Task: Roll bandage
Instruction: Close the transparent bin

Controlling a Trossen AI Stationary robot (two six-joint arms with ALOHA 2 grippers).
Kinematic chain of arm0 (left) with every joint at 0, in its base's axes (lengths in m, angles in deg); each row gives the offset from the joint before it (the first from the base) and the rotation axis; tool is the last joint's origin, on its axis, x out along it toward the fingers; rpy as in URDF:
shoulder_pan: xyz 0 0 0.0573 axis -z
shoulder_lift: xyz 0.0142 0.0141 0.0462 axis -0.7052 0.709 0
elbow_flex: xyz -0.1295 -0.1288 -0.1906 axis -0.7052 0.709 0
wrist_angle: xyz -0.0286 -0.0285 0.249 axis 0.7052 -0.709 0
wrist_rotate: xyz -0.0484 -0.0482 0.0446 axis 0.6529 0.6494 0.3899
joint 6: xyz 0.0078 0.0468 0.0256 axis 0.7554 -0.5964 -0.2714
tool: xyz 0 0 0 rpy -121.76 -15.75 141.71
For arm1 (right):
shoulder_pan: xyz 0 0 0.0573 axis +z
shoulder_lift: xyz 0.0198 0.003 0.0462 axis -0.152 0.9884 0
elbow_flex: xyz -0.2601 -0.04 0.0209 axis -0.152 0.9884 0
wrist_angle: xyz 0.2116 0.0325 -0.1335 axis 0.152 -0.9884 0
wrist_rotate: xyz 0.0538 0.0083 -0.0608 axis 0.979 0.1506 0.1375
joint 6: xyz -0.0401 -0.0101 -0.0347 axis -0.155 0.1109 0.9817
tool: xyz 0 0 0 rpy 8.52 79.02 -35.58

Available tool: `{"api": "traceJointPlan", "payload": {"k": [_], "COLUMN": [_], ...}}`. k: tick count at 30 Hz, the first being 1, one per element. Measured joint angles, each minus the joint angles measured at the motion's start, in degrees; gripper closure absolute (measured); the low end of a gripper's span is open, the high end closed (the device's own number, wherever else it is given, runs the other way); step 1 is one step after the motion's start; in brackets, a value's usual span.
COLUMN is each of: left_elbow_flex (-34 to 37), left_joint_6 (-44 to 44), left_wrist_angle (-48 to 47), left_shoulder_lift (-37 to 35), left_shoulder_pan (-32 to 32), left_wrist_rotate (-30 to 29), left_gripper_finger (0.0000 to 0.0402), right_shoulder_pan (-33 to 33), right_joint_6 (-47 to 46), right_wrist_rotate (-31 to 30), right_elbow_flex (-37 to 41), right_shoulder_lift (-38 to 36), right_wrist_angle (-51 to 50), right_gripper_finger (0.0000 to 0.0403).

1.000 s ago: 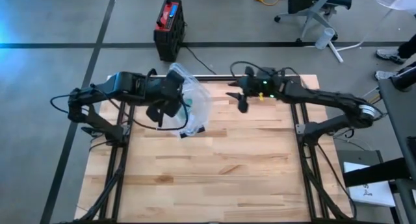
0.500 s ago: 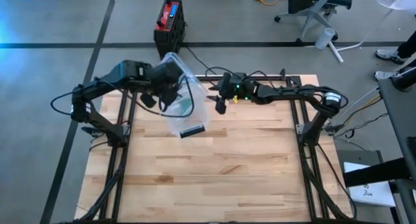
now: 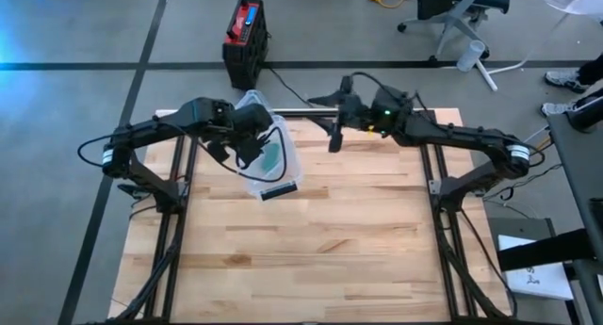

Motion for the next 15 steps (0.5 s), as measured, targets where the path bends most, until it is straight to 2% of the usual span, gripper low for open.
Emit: {"api": "traceJointPlan", "payload": {"k": [5, 11, 15], "left_elbow_flex": [0.3, 0.3, 0.3], "left_joint_6": [-0.9, -1.0, -0.8], "left_wrist_angle": [3.8, 9.0, 9.4], "left_shoulder_lift": [0.8, 1.5, 1.5], "left_shoulder_pan": [-0.3, -0.2, -0.1], "left_wrist_rotate": [0.8, 5.3, 4.8], "left_gripper_finger": [0.0384, 0.0384, 0.0384], "right_shoulder_pan": [2.3, 3.2, 2.9], "right_joint_6": [-6.3, -7.6, -7.5], "right_wrist_rotate": [4.4, 4.0, 3.9], "right_elbow_flex": [0.5, 1.0, 1.0], "right_shoulder_lift": [0.9, 5.6, 7.4], "right_wrist_angle": [5.8, 2.7, 1.6], "right_gripper_finger": [0.0220, 0.0220, 0.0220]}}
